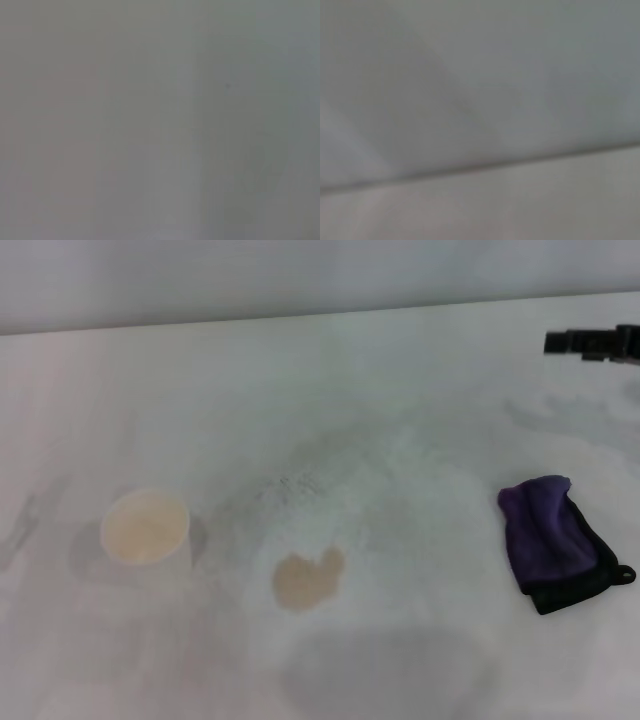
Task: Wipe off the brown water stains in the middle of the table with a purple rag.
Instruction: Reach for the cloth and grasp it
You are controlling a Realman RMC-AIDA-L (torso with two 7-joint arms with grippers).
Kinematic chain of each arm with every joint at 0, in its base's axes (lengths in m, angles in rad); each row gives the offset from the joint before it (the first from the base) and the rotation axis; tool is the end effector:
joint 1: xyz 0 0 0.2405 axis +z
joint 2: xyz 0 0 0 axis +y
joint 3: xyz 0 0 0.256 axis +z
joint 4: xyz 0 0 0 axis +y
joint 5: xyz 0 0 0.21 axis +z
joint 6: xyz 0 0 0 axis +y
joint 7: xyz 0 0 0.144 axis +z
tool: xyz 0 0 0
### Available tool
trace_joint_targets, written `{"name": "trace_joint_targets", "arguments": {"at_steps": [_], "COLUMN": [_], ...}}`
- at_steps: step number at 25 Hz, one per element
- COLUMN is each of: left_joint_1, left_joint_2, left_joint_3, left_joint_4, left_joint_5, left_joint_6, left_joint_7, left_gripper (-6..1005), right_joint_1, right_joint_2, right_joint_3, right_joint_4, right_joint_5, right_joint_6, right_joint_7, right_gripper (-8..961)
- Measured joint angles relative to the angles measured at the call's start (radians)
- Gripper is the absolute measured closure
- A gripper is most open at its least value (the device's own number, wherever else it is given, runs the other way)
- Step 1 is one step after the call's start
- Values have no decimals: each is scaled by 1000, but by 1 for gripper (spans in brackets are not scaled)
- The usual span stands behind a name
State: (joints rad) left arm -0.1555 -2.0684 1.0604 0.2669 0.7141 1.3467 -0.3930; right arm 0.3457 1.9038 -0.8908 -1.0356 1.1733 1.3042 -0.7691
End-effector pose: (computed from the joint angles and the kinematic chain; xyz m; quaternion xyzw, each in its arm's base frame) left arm -0.3716 0.2505 0.0211 -0.7412 -0.1875 -0.2938 0.5738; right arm 0.3102 0.3509 0.1167 -0.7731 0.5412 0.1896 0.2711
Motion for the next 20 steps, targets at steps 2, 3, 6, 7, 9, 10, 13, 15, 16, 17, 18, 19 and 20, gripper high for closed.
{"name": "trace_joint_targets", "arguments": {"at_steps": [2, 3, 6, 7, 9, 10, 13, 15, 16, 17, 18, 19, 20], "left_joint_1": [-3, -3, -3, -2, -1, -1, -2, -2, -2, -3, -4, -4, -4], "left_joint_2": [0, 0, 0, -1, -1, -1, -1, -1, -1, -1, -1, -1, -1], "left_joint_3": [-5, -7, -10, -10, -15, -20, -32, -37, -38, -38, -38, -38, -38], "left_joint_4": [0, 0, 6, 11, 16, 17, 20, 23, 24, 25, 25, 25, 25], "left_joint_5": [0, 0, 0, 0, 0, 0, 0, 0, 1, 2, 2, 2, 1], "left_joint_6": [-1, -1, -1, -2, -3, -4, -6, -11, -13, -14, -14, -14, -14], "left_joint_7": [8, 11, 16, 17, 17, 18, 18, 20, 22, 24, 25, 26, 27], "left_gripper": [113, 113, 113, 114, 114, 114, 114, 114, 113, 113, 113, 113, 113], "right_joint_1": [28, 28, 63, 77, 93, 94, 90, 94, 99, 104, 110, 116, 122], "right_joint_2": [19, 19, 65, 84, 110, 112, 106, 107, 108, 108, 109, 110, 111], "right_joint_3": [0, 0, -3, -9, -58, -107, -297, -393, -428, -463, -489, -517, -543], "right_joint_4": [-151, -151, -307, -351, -417, -434, -466, -479, -477, -473, -466, -457, -448], "right_joint_5": [-198, -198, -450, -535, -676, -714, -757, -771, -776, -780, -781, -783, -784], "right_joint_6": [107, 107, 228, 272, 336, 351, 359, 359, 357, 354, 350, 346, 340], "right_joint_7": [134, 134, 246, 274, 337, 374, 493, 550, 572, 592, 606, 622, 638], "right_gripper": [87, 87, 87, 87, 88, 89, 90, 92, 92, 93, 93, 94, 94]}}
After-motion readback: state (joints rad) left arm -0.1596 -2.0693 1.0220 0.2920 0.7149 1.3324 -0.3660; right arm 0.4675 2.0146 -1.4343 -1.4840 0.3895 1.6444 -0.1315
